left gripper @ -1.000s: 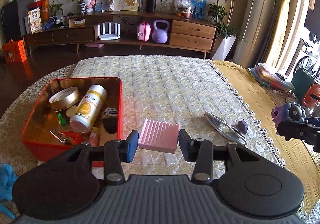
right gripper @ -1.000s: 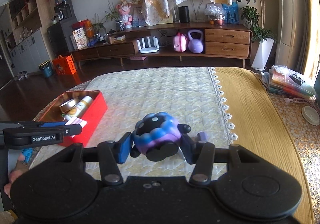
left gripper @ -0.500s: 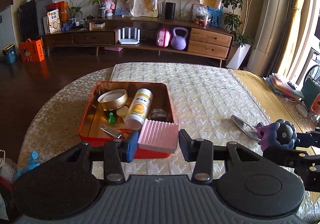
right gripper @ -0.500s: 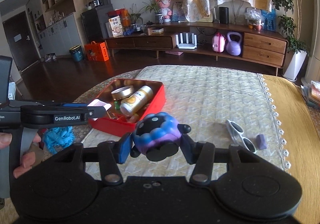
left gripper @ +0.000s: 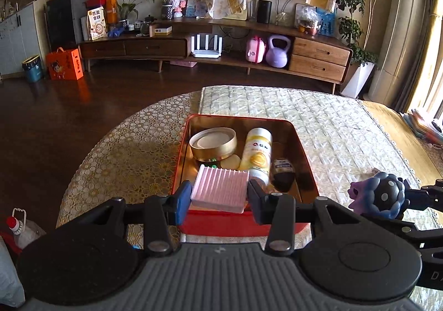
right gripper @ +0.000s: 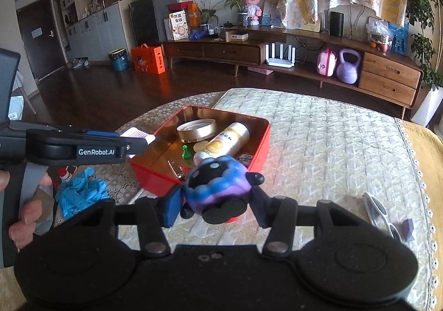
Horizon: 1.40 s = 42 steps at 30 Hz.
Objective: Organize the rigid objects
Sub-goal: 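Carry the pink comb and purple plush toy over the red tin with both tools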
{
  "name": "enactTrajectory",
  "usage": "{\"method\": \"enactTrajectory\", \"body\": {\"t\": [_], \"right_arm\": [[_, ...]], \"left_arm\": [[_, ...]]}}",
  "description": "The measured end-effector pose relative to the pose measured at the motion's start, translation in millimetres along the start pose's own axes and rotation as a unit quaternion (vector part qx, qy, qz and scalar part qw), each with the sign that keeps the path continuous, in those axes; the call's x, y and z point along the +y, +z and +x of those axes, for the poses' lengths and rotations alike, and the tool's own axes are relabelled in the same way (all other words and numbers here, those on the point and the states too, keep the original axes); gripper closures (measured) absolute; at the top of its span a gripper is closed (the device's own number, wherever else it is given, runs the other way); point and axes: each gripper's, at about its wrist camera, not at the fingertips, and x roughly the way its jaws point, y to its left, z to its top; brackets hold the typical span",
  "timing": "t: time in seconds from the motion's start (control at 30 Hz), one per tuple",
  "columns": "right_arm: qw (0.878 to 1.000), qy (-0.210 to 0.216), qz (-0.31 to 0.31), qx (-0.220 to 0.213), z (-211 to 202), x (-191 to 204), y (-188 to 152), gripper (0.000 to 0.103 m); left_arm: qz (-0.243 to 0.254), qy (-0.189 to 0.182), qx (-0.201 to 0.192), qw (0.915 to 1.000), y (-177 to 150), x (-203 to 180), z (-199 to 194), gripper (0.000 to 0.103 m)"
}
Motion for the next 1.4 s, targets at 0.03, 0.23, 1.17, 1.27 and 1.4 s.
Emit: {"method": "enactTrajectory", "body": {"t": [0.03, 0.23, 1.17, 1.27, 1.4], "right_arm": [[1.0, -0.001, 0.004, 0.0, 6, 0, 2, 0.052], [1.0, -0.003, 0.007, 0.003, 43, -6, 15, 0.052], [0.999, -0.002, -0.029, 0.028, 97, 0, 13, 0.049], [0.999, 0.0, -0.026, 0.024, 90, -1, 13, 0.048], [0.999, 0.004, -0.025, 0.021, 80, -2, 12, 0.045]], "left_arm": [[0.002, 0.005, 0.0, 1.0, 2, 2, 5, 0.06], [0.01, 0.011, 0.007, 0.9999, 17, 4, 40, 0.06], [-0.004, 0.006, 0.077, 0.997, 7, -1, 122, 0.06], [-0.005, 0.004, 0.081, 0.9967, 5, -3, 121, 0.061], [-0.009, 0.007, 0.085, 0.9963, 4, -3, 116, 0.061]]}}
